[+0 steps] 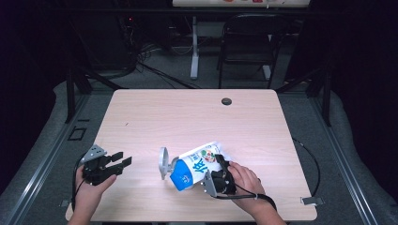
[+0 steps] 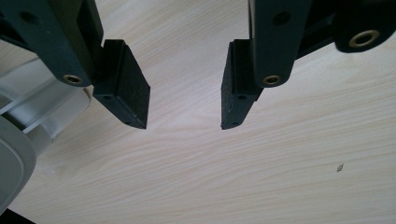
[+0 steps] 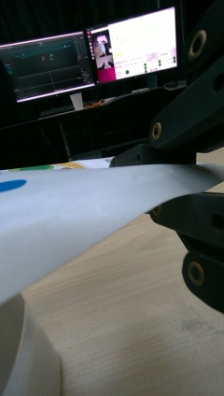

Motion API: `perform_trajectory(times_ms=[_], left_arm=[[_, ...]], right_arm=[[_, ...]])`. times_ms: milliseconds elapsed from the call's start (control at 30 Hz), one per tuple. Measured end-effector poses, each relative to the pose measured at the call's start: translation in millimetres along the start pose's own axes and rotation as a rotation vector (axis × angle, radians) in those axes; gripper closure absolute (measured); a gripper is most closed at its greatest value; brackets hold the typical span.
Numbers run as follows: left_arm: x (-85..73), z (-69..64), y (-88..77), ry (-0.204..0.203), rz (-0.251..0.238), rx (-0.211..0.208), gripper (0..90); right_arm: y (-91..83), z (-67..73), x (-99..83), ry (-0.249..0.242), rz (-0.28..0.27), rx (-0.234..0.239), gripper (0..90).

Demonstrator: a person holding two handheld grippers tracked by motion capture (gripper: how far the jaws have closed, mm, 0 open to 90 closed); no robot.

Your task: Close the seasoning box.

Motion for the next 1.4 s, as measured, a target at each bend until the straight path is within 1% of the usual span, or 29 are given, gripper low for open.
perform_trajectory(times_ms=[67,133,167,200,267,300,333,367,500,600,633,700,733,767,833,867,933,967,1000,1033,1133,1233,1267,1300,1400], left_arm=[[-0.2,0.1,0.3,0.001,0.002,0.000,52.7],[-0.4,0.0,0.5,0.000,0.004,0.000,52.8],[-0.3,-0.1,0.5,0.000,0.003,0.000,52.8],[-0.3,-0.1,0.4,0.000,0.003,0.000,52.8],[-0.2,-0.1,0.3,0.001,0.001,0.000,52.8],[-0.2,-0.1,0.2,0.001,0.001,0.000,52.8],[-0.3,0.0,0.2,0.000,0.003,0.000,52.8],[-0.4,0.1,0.3,0.000,0.003,0.000,52.7],[-0.5,0.1,0.8,0.000,0.002,-0.002,52.7],[-0.3,0.0,0.4,0.000,0.003,-0.001,52.7],[-0.4,0.1,0.4,0.000,0.003,-0.001,52.8],[-0.6,0.2,0.7,-0.001,0.002,-0.002,52.8],[-0.6,0.3,0.7,0.001,0.003,-0.001,52.7],[-0.5,0.1,0.6,0.000,0.004,0.000,52.8],[-0.3,-0.1,0.5,0.000,0.003,-0.001,52.7],[-0.3,0.0,0.4,0.000,0.002,-0.001,52.7],[-0.4,0.2,0.5,-0.001,0.001,-0.001,52.7],[-0.5,0.3,0.5,-0.002,0.002,-0.001,52.7],[-0.5,0.4,0.5,-0.002,0.002,-0.001,52.7],[-0.5,0.3,0.4,-0.001,0.002,-0.001,52.7],[-0.1,0.1,0.2,0.000,0.001,0.000,52.8],[-0.1,0.3,0.0,0.000,0.000,0.001,52.7],[-0.2,0.4,0.1,0.000,0.000,0.001,52.7],[-0.2,0.4,0.2,-0.001,-0.001,0.001,52.7],[-0.1,0.0,0.3,0.001,0.001,0.001,52.7]], right_arm=[[0.8,1.8,-0.7,0.044,-0.024,0.011,87.7],[-0.6,2.6,-0.8,0.059,-0.012,0.019,87.9],[0.5,5.1,-1.3,0.091,-0.028,0.028,88.0],[-0.3,5.8,-1.5,0.097,-0.017,0.037,88.0],[-0.3,8.2,-1.9,0.120,-0.029,0.045,88.1],[0.3,9.5,-2.2,0.139,-0.046,0.046,88.3],[-0.4,9.4,-2.2,0.142,-0.043,0.049,88.4],[-0.9,10.2,-2.3,0.166,-0.056,0.052,88.5],[-2.6,9.8,-3.3,0.221,-0.068,0.070,88.7],[-2.2,9.6,-4.7,0.269,-0.090,0.082,88.8],[-3.4,8.9,-4.8,0.268,-0.077,0.088,88.8],[-2.7,10.2,-5.2,0.302,-0.096,0.097,88.8],[-3.6,10.0,-5.2,0.301,-0.087,0.100,88.8],[-3.6,10.6,-5.2,0.311,-0.090,0.104,88.8],[-2.0,12.7,-5.1,0.346,-0.113,0.110,88.8],[-2.7,12.4,-5.3,0.349,-0.103,0.116,88.8],[-1.3,13.3,-5.7,0.379,-0.118,0.124,88.8],[-1.3,13.3,-5.9,0.388,-0.116,0.128,88.8],[-0.3,13.9,-6.2,0.408,-0.129,0.138,88.8],[-0.4,13.8,-6.5,0.414,-0.124,0.143,88.8],[1.1,15.5,-6.8,0.443,-0.138,0.158,88.8],[1.8,16.1,-6.9,0.461,-0.143,0.175,88.8],[2.4,16.5,-6.8,0.483,-0.158,0.180,88.8],[1.7,15.7,-7.1,0.491,-0.154,0.185,88.8],[3.1,14.3,-8.3,0.550,-0.174,0.209,88.8]])
Point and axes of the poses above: each handheld gripper's, and its own axes: y roughly forward along the jaws, x roughly out of its top, z roughly to its left, the point moved 2 cm from there along y, roughly forward along the jaws, and after that the axes turned 7 degrees about x, right-handed, at the moved point
